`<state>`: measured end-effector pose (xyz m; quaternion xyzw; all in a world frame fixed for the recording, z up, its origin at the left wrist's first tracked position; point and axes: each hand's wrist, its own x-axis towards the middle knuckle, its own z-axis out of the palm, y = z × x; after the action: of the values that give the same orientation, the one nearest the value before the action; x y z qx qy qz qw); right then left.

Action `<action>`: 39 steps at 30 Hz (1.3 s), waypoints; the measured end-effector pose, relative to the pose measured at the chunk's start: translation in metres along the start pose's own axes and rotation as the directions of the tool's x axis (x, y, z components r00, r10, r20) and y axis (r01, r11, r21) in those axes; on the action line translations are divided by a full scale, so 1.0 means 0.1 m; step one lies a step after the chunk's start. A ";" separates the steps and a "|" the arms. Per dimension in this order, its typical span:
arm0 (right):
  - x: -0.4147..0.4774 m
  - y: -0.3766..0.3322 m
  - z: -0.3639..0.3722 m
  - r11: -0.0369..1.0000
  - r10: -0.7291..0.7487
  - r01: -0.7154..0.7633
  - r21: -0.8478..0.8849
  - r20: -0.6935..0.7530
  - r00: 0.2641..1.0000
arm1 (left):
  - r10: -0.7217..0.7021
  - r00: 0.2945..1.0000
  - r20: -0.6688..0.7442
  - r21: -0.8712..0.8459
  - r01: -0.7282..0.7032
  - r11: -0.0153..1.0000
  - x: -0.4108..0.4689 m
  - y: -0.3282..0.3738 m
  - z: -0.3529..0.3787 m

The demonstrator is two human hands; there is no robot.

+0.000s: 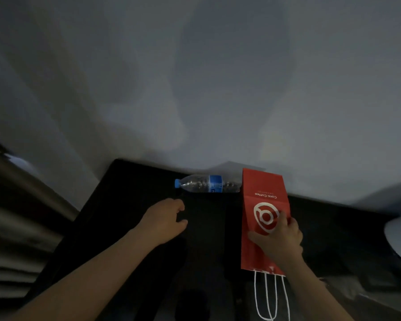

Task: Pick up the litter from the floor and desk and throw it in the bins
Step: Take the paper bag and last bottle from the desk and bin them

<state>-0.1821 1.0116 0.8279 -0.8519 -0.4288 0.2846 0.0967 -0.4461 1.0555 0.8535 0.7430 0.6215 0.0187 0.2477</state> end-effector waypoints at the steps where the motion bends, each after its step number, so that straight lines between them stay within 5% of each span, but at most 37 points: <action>1: 0.00 0.00 0.01 1.000 0.017 -0.017 0.000 -0.005 1.000 | 0.009 1.000 -0.004 0.002 -0.009 1.000 0.10 -0.03 0.00; 12: 0.15 -0.05 0.11 0.985 0.153 -0.147 0.090 -0.068 0.986 | 0.163 0.986 -0.023 0.023 -0.162 0.986 1.14 -0.09 0.15; 25: 0.41 0.04 0.18 0.956 0.266 -0.248 0.156 -0.107 0.958 | 0.102 0.988 0.115 0.105 -0.114 0.988 1.90 -0.01 0.45; 30: 0.46 0.06 0.20 0.954 0.275 -0.258 0.150 -0.102 0.956 | -0.022 0.971 0.238 0.084 0.002 0.996 1.88 -0.05 0.60; 39: 0.44 0.08 0.12 0.960 0.249 -0.231 0.159 -0.106 0.963 | -0.034 0.983 0.182 -0.020 0.038 0.999 1.74 -0.07 0.61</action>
<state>-0.1631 1.0408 0.7967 -0.9045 -0.2935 0.2709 0.1495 -0.3931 1.1977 0.7488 0.7273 0.6093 -0.0463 0.3125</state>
